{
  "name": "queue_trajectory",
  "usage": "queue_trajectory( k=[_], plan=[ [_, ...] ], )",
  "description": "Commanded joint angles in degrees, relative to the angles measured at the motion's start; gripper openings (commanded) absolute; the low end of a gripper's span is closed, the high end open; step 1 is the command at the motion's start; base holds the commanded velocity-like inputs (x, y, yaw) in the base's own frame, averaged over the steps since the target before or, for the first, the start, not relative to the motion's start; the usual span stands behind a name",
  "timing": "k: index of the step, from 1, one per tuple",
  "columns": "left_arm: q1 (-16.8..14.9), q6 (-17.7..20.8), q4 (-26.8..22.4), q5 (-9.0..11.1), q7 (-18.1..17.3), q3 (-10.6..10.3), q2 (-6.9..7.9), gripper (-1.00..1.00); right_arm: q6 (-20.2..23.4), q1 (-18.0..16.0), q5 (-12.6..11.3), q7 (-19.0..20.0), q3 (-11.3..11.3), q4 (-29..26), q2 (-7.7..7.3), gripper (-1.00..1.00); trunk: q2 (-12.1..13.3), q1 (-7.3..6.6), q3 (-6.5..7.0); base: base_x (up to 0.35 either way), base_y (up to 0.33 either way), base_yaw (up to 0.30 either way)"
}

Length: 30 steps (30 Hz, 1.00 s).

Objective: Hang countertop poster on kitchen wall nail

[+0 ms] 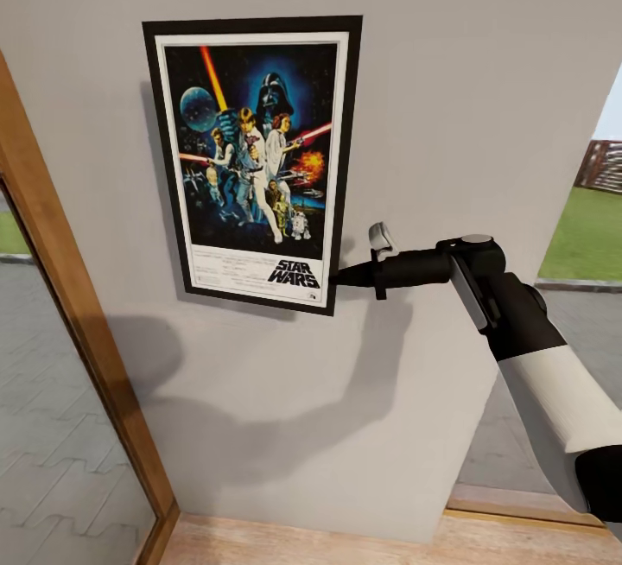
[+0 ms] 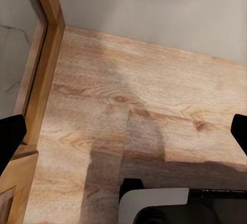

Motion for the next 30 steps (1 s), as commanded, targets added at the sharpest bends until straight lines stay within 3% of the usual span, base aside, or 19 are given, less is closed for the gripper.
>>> queue_trajectory(
  k=[1, 30],
  plan=[
    [0.00, 0.44, -0.14, -0.04, -0.34, 0.19, -0.04, 1.00, 0.66, -0.07, -0.51, 0.02, 0.13, 0.01, -0.06, -1.00, -0.12, 0.04, -0.12, 0.003, 0.000, 0.000],
    [0.00, 0.44, -0.15, -0.04, -0.35, 0.19, -0.04, 1.00, 0.65, -0.07, -0.55, 0.02, 0.05, 0.06, -0.06, -1.00, -0.12, 0.04, -0.12, 0.029, 0.000, 0.000]
  ],
)
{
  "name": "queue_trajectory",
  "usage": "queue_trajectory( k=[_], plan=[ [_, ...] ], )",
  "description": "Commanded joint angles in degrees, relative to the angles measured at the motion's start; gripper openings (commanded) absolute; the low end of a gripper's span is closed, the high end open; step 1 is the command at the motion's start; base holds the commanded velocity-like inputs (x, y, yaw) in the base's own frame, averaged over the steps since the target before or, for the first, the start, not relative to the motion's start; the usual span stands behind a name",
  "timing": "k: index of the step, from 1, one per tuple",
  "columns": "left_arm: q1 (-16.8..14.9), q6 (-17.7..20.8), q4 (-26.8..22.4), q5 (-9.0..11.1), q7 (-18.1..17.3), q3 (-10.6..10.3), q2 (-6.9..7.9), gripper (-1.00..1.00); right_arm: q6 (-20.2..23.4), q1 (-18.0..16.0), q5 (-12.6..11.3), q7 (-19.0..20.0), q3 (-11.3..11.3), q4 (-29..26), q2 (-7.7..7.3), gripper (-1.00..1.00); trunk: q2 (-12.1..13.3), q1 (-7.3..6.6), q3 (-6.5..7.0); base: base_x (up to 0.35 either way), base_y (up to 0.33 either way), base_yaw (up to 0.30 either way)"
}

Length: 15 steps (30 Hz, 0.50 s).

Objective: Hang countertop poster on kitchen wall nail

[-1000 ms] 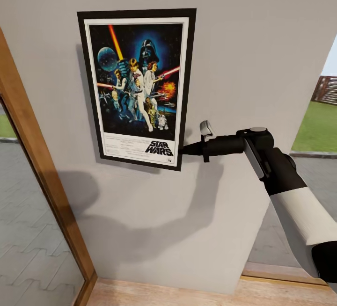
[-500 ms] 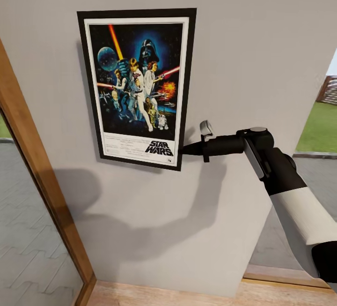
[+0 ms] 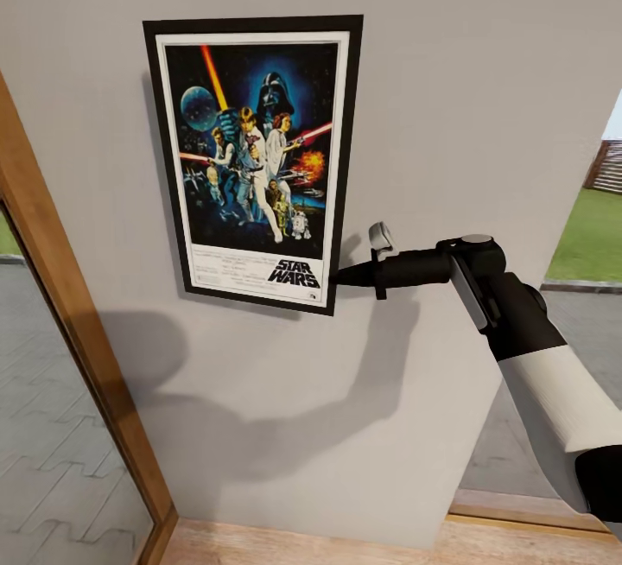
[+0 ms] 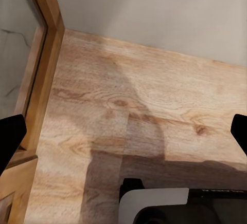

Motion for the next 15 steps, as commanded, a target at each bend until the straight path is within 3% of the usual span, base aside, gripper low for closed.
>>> queue_trajectory(
  k=[1, 11, 15],
  plan=[
    [0.00, 0.44, -0.14, -0.04, -0.35, 0.19, -0.04, 1.00, 0.67, -0.07, -0.50, 0.02, 0.13, 0.01, -0.06, -1.00, -0.12, 0.04, -0.12, 0.000, 0.000, 0.000],
    [0.00, 0.44, -0.17, -0.04, -0.35, 0.19, -0.04, 1.00, 0.67, -0.07, -0.50, 0.02, 0.13, 0.01, -0.06, -1.00, -0.12, 0.04, -0.12, 0.007, 0.000, 0.000],
    [0.00, 0.44, -0.18, -0.04, -0.35, 0.19, -0.04, 1.00, 0.67, -0.07, -0.50, 0.02, 0.13, -0.01, -0.06, -1.00, -0.12, 0.04, -0.12, 0.181, 0.000, 0.000]
  ],
)
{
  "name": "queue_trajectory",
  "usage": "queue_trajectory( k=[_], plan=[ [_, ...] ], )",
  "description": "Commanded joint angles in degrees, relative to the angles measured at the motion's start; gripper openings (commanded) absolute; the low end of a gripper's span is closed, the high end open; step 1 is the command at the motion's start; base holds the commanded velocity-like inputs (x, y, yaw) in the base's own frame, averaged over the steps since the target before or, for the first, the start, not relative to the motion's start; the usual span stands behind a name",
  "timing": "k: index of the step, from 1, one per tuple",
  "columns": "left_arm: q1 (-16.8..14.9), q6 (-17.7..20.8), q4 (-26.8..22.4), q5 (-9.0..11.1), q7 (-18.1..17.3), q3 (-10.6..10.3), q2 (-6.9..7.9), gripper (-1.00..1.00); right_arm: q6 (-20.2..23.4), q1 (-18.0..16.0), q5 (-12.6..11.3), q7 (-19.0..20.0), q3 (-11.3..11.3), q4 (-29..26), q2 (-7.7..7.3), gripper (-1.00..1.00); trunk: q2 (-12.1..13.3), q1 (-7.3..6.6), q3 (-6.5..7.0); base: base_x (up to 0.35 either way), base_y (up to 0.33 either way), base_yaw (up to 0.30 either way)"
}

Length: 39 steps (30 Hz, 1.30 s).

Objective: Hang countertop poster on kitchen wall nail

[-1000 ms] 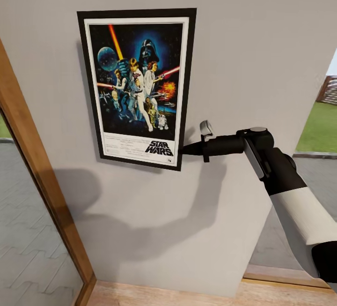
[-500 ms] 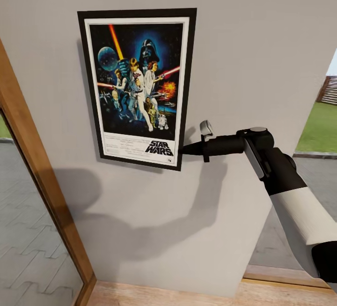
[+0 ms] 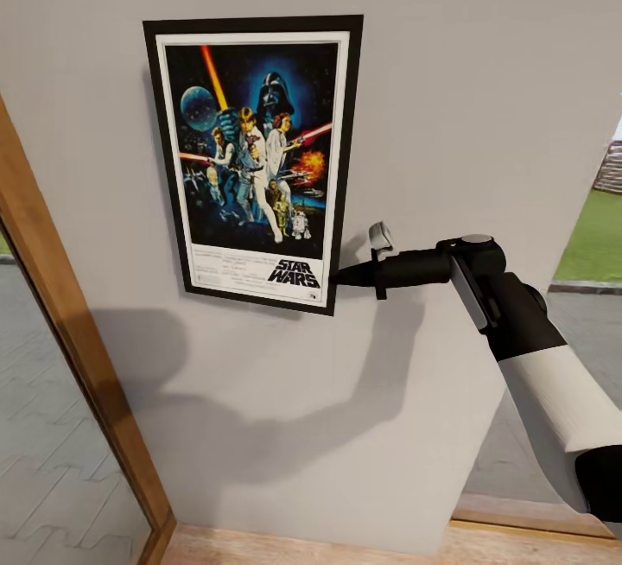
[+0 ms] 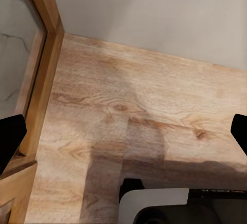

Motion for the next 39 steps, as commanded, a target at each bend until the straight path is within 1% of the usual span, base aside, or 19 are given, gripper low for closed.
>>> queue_trajectory(
  k=[1, 39],
  plan=[
    [0.00, 0.44, -0.14, -0.04, -0.34, 0.19, -0.04, 1.00, 0.67, -0.07, -0.51, 0.02, 0.13, -0.01, -0.06, -1.00, -0.12, 0.06, -0.11, 0.097, 0.000, 0.000],
    [0.00, 0.44, -0.14, -0.04, -0.32, 0.19, -0.04, 1.00, 0.58, -0.07, -0.51, 0.02, 0.13, 0.06, -0.06, -1.00, -0.12, 0.06, -0.11, 0.017, 0.000, 0.000]
  ],
)
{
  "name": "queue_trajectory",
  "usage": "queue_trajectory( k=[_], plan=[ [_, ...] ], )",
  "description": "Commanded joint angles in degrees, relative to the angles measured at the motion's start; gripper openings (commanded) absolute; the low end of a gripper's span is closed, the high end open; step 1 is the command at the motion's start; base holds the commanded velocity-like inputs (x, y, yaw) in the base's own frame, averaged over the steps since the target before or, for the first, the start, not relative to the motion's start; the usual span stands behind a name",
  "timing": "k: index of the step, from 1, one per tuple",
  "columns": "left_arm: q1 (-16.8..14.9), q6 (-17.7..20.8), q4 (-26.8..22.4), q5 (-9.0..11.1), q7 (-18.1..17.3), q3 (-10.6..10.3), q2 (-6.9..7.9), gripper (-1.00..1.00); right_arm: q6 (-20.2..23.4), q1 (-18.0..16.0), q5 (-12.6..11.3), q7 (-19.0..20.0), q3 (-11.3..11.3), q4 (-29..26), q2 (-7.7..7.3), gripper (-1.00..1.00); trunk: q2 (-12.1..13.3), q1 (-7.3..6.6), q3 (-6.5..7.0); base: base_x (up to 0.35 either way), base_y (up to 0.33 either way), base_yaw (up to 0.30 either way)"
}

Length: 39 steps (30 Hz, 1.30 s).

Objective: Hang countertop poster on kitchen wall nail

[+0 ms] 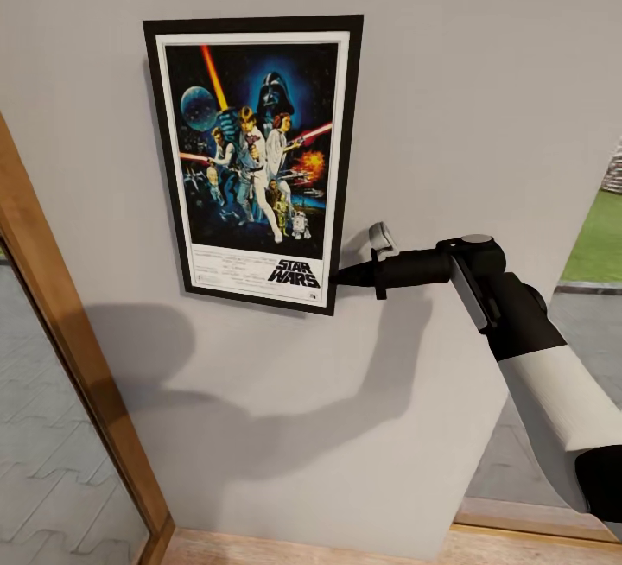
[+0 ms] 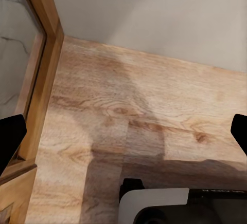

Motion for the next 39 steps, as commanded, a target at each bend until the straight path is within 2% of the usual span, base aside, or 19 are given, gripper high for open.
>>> queue_trajectory(
  k=[1, 3, 7, 29, 35, 39],
  plan=[
    [0.00, 0.44, -0.15, -0.04, -0.34, 0.19, -0.04, 1.00, 0.67, -0.07, -0.51, 0.02, 0.13, 0.01, -0.06, -1.00, -0.12, 0.04, -0.12, 0.001, 0.000, 0.000],
    [0.00, 0.44, -0.16, -0.04, -0.36, 0.19, -0.04, 1.00, 0.67, -0.07, -0.51, 0.02, 0.13, 0.01, -0.06, -1.00, -0.12, 0.04, -0.12, 0.000, 0.000, 0.000],
    [0.00, -0.36, -0.72, -0.04, -0.21, 0.09, -1.27, 1.00, 0.32, 0.09, -0.86, -0.15, -0.53, -0.64, 0.73, -1.00, -0.12, 0.04, -0.12, 0.000, 0.000, 0.000],
    [0.00, -0.53, -0.78, -0.04, -0.21, 0.09, -1.38, 1.00, 0.32, 0.06, -0.76, -0.15, -0.46, -0.59, 0.80, -1.00, -0.12, 0.04, -0.12, 0.000, 0.000, 0.000],
    [0.00, -1.29, -1.02, -0.04, -0.21, 0.10, -1.83, 1.00, 0.40, 0.12, -2.22, -0.31, -0.48, -0.39, 1.05, -1.00, -0.12, 0.04, -0.12, 0.000, 0.000, 0.000],
    [0.00, -1.36, -1.03, -0.04, -0.21, 0.11, -1.86, 1.00, 0.40, 0.17, -2.38, -0.32, -0.48, -0.36, 1.07, -1.00, -0.12, 0.04, -0.12, 0.000, 0.000, 0.000]
  ],
)
